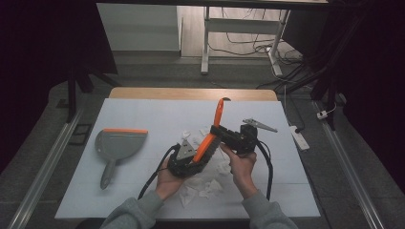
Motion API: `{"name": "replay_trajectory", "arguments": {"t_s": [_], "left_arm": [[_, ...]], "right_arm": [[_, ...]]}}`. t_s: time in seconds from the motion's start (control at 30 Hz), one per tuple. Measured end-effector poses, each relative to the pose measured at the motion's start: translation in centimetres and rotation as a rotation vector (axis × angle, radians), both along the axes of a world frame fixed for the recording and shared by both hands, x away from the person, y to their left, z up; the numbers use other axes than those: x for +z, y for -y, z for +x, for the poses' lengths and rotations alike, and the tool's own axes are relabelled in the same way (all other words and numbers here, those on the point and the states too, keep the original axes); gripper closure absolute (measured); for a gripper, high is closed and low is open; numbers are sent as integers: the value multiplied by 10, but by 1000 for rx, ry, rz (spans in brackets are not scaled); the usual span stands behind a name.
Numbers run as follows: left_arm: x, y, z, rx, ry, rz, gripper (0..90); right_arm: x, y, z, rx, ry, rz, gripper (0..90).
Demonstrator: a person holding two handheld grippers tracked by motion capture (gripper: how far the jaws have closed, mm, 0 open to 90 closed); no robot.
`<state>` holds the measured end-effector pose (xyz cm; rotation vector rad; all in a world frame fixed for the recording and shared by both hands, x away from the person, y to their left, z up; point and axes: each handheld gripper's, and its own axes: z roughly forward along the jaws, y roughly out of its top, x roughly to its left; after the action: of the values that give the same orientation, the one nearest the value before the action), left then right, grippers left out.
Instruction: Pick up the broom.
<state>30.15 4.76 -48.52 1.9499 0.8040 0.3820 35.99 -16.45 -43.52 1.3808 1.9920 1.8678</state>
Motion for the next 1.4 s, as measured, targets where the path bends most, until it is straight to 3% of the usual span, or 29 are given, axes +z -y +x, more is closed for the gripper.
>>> {"name": "replay_trajectory", "arguments": {"t_s": [0.1, 0.13, 0.5, 0.6, 0.73, 0.9, 0.97, 1.0, 1.03, 1.17, 1.2, 1.4], "left_arm": [[-1, -1, 3, 3, -13, -3, 748], [-1, -5, 6, 0, -39, -15, 759], [4, -22, 9, -26, -26, 26, 785], [8, -36, 12, -23, -42, 35, 787], [14, -48, 14, -24, -45, 36, 787], [23, -64, 13, -37, -43, 60, 786], [26, -69, 13, -47, -48, 83, 786], [28, -73, 13, -56, -54, 92, 786], [30, -74, 13, -61, -60, 92, 785], [34, -82, 13, -76, -71, 108, 785], [34, -82, 13, -78, -74, 114, 785], [34, -83, 13, -102, -85, 137, 785]], "right_arm": [[0, -1, -1, 0, 5, -6, 706], [0, 0, -1, 3, 0, -7, 706], [2, 0, -2, 72, 13, -14, 680], [4, 1, -1, 81, 26, -56, 571], [11, 9, -4, 84, 76, -137, 498], [20, 20, -7, 146, 145, -249, 430], [22, 21, -8, 152, 157, -276, 424], [24, 22, -11, 178, 179, -342, 416], [25, 22, -12, 191, 182, -365, 406], [26, 21, -14, 245, 189, -425, 396], [26, 20, -16, 275, 205, -474, 386], [25, 17, -19, 332, 217, -534, 384]]}}
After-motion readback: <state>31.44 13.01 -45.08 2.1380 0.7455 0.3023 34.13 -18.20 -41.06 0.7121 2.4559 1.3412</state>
